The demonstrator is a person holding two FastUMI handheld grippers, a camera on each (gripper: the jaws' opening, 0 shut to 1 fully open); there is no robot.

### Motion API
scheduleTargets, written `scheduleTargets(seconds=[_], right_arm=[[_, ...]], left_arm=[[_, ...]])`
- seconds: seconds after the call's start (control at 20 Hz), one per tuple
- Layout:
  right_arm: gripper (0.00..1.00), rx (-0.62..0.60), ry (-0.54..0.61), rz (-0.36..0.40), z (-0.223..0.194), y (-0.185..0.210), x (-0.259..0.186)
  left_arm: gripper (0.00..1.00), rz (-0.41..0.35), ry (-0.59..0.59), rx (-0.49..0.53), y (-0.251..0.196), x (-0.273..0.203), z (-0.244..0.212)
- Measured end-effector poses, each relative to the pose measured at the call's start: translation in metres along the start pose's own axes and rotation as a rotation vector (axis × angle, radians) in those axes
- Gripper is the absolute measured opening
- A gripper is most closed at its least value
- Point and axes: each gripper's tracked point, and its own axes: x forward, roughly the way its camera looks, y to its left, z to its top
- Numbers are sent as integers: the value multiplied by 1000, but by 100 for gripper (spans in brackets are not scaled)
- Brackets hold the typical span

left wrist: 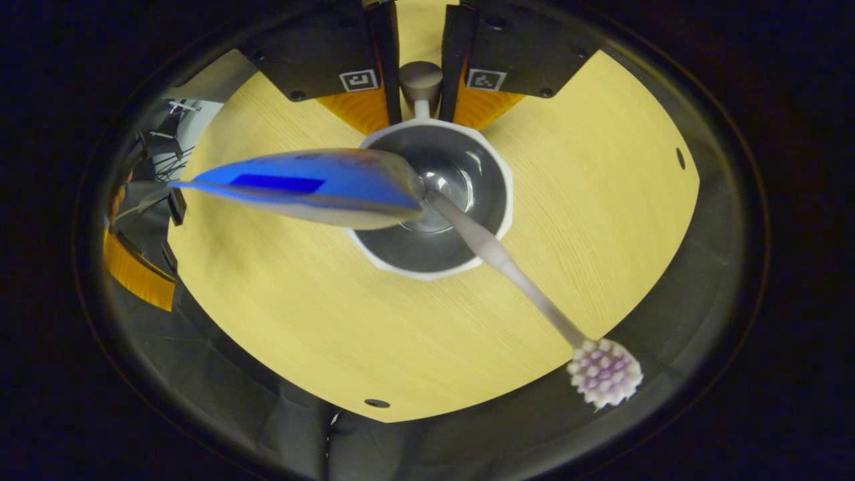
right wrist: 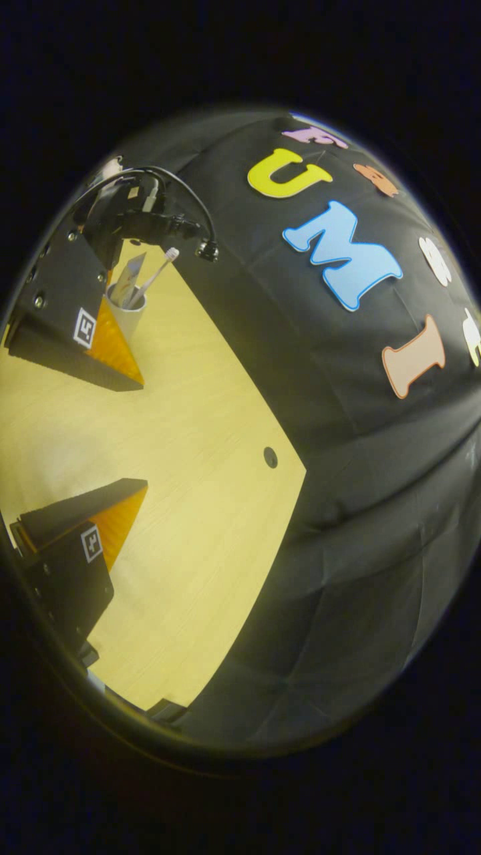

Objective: Put the toothbrush and toothpaste on the desktop into the cup, then pick up the cup and place it on the coaster on the desktop.

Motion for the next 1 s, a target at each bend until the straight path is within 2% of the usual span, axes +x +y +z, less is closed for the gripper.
scheduleTargets(seconds=[0.1, 0.15, 0.2, 0.45, 0.5, 0.55, 0.6, 0.75, 0.8, 0.85, 0.9, 0.95, 1.0], right_arm=[[81, 0, 6, 3, -1, -1, 1], [81, 0, 10, 8, -1, 1, 1], [81, -2, 13, 12, -2, 2, 2], [81, -19, 22, 38, 0, 14, 1], [81, -25, 20, 48, 0, 19, 0], [81, -37, 16, 58, 2, 25, -2], [80, -55, 12, 71, 4, 32, -4], [80, -118, 0, 124, 10, 61, -10], [80, -143, -6, 144, 11, 72, -13], [80, -169, -12, 163, 12, 84, -15], [80, -192, -20, 186, 14, 96, -19], [81, -214, -27, 207, 15, 108, -23], [81, -235, -36, 228, 17, 119, -26]], left_arm=[[35, 5, -7, -17, -1, -1, 0], [30, 13, -11, -21, 0, -2, 0], [37, 23, -20, -19, 0, -1, 2], [37, 51, -47, 6, -1, -5, 3], [43, 53, -58, 0, -2, -11, 2], [43, 56, -71, -8, -3, -19, -1], [37, 56, -85, -18, -3, -24, -5], [37, 62, -152, -61, -1, -45, -16], [46, 79, -187, -70, 3, -56, -19], [42, 108, -226, -75, 7, -69, -18], [43, 142, -267, -72, 13, -84, -17], [55, 178, -311, -64, 19, -99, -17], [30, 212, -354, -57, 23, -114, -16]])
